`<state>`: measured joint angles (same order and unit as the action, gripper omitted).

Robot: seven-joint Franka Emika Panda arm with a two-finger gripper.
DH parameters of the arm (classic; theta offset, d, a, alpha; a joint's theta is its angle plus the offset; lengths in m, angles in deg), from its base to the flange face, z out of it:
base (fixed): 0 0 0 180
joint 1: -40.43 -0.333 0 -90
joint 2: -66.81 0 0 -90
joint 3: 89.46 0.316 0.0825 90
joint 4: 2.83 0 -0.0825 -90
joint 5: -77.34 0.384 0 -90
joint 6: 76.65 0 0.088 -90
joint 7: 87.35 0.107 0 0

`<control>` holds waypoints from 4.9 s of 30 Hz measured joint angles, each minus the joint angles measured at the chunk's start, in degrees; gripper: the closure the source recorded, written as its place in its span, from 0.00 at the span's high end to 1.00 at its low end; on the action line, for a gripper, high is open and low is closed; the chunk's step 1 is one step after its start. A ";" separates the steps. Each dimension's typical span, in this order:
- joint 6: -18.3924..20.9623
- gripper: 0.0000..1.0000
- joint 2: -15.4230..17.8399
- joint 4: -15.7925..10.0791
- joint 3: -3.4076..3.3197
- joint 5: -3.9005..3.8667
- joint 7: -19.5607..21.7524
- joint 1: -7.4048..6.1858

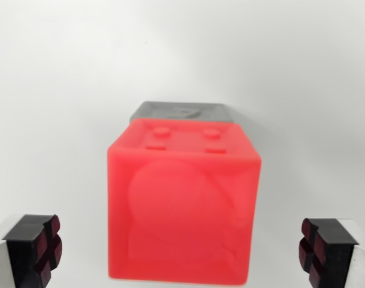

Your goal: Destack cube

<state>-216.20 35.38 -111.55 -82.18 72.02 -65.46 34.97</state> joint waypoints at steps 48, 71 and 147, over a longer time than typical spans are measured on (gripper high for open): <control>-4.32 0.00 -4.74 0.52 -1.23 -0.29 0.16 -1.05; -3.69 0.00 -3.89 0.49 -1.23 -0.29 0.14 -1.05; -3.16 0.00 13.49 -16.44 -0.78 1.70 23.92 -4.12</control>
<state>-219.36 48.87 -128.00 -82.96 73.72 -41.54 30.85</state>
